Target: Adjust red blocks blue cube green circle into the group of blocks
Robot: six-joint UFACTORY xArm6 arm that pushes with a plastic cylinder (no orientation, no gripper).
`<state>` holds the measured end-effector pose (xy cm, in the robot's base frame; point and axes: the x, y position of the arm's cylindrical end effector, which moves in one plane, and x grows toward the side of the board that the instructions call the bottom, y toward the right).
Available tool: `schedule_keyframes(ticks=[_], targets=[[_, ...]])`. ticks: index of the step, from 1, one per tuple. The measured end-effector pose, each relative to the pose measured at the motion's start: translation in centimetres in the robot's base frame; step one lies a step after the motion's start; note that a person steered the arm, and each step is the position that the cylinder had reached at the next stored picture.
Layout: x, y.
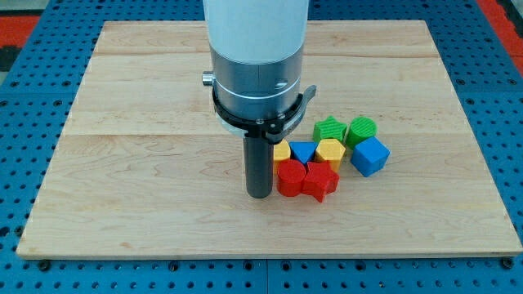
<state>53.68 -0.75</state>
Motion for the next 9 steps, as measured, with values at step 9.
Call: schedule_keyframes(ticks=[9], targets=[[-3.1,22.2]])
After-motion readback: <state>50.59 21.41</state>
